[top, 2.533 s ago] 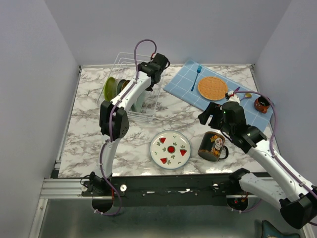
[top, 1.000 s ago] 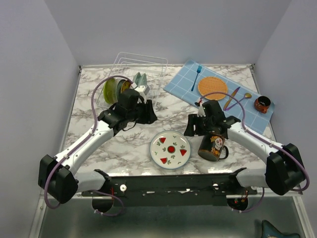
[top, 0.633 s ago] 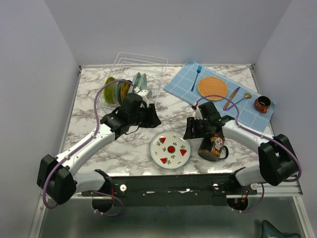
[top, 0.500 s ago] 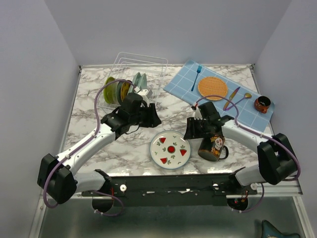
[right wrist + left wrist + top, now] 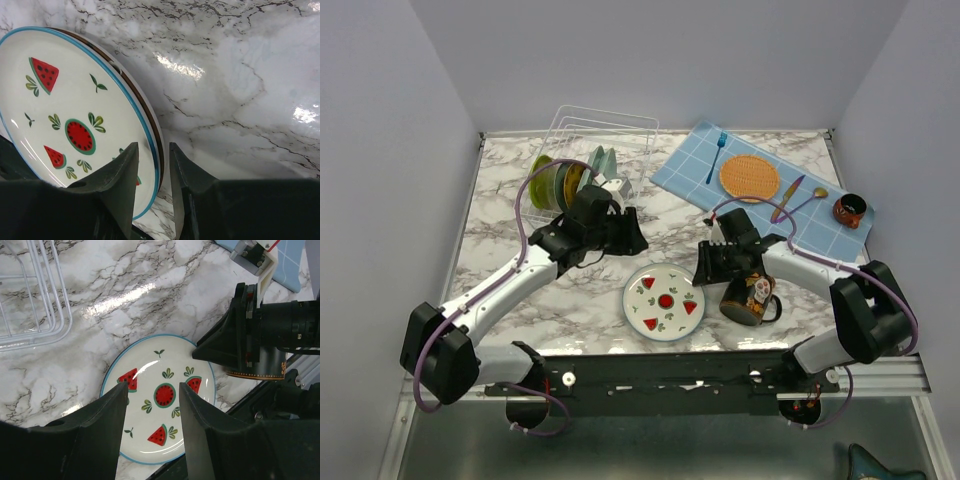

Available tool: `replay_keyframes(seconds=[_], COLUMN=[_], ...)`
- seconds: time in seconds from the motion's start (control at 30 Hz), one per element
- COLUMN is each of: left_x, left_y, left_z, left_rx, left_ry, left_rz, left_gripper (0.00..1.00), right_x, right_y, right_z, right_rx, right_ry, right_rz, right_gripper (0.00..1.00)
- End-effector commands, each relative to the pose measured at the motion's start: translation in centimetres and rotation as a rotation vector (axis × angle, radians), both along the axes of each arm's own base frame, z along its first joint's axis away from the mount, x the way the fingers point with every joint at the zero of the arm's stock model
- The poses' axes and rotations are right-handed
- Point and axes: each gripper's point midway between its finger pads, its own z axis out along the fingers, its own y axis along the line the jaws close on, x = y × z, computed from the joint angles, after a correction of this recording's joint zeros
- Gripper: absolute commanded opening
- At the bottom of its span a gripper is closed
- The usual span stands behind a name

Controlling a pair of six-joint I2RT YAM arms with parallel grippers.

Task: Load the plates into the dish rack
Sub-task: Pick up the plate from the corner of the board.

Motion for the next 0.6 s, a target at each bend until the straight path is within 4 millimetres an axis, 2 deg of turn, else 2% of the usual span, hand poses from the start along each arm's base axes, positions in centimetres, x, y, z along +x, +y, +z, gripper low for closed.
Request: replay_keyframes(seconds=[0.0,0.23,0.4,0.57], left_x=[0.3,0.3,0.3,0.4], left_y=[-0.9,-0.9,-0.9,-1.2], left_z=[1.2,1.0,0.7,0.4], left_rx=[-0.033,-0.030,-0.024,-0.027], left_ry=[-0.028,-0.025,-0.022,-0.012], left_rz=[-0.030,-0.027,-0.030,-0.041], left_gripper=[0.54,0.54,0.54,0.54], right_x=[-0.4,-0.5,-0.2,0.1], right_y=[0.0,-0.1,-0.5,-0.5], right_z=[-0.8,-1.0,-0.1,1.6], right_rx=[-0.008,-0.014,-0.027,-0.016], right_ry=[0.014,0.018,-0.006,-0.037], right_rz=[0.016,0.018,0.004,-0.009], right_gripper=[0.37,0.10,0.01,0.01])
